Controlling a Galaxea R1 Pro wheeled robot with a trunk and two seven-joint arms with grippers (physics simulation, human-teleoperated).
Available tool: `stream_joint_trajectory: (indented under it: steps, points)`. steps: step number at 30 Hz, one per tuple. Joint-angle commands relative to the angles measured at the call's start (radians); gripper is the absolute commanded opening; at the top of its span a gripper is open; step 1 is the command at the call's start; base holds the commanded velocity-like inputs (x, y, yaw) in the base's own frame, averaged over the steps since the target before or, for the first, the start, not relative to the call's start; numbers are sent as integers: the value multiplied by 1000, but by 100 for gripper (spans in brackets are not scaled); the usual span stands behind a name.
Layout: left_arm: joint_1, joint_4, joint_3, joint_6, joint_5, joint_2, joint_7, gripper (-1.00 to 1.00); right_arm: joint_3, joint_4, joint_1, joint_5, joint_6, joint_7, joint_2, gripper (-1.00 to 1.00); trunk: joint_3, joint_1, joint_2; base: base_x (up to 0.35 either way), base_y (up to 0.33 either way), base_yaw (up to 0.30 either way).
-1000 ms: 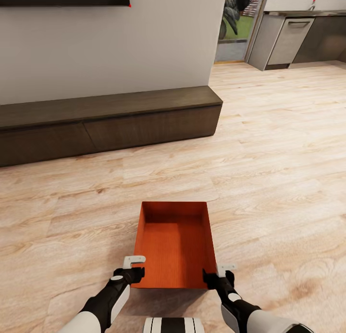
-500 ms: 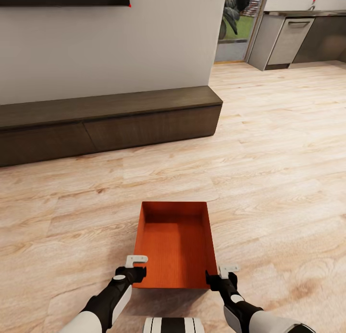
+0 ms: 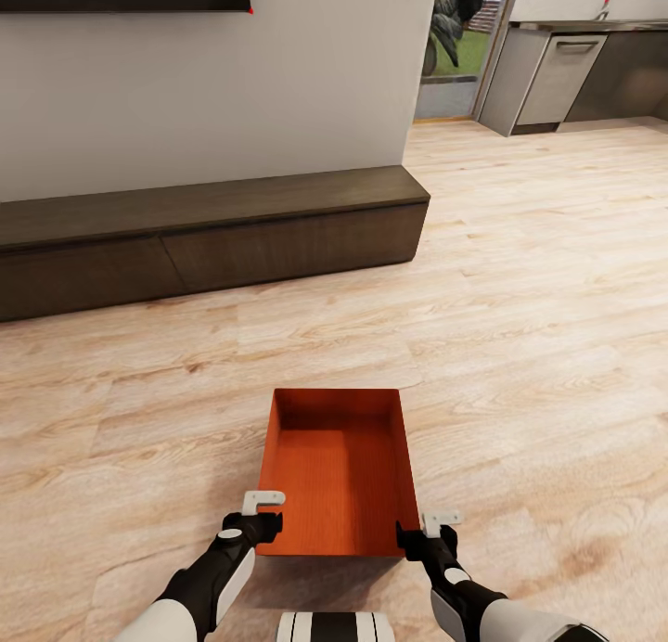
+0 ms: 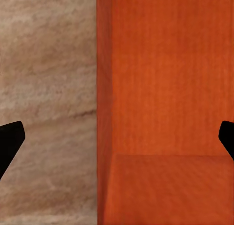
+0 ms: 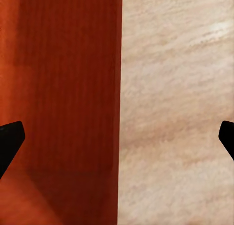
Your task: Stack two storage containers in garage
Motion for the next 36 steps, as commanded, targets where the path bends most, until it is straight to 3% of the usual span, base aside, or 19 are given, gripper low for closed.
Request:
stream_joint_trajectory:
  steps: [1, 14, 23, 36]
  points:
    - [0, -2, -8, 5, 9, 1, 8, 100, 9, 1, 0, -6, -3, -4, 0, 100, -1, 0, 0, 0, 0, 0]
    - [0, -2, -8, 5, 11, 0, 9, 100, 9, 1, 0, -6, -4, -5, 2, 100, -1, 0, 0, 3, 0, 0]
    - [0, -2, -8, 5, 10, 1, 8, 100, 9, 1, 0, -6, -5, -5, 2, 100, -1, 0, 0, 224, 0, 0]
    - [0, -2, -8, 5, 16, 1, 8, 100, 9, 1, 0, -6, -5, -4, 1, 100, -1, 0, 0, 26, 0, 0]
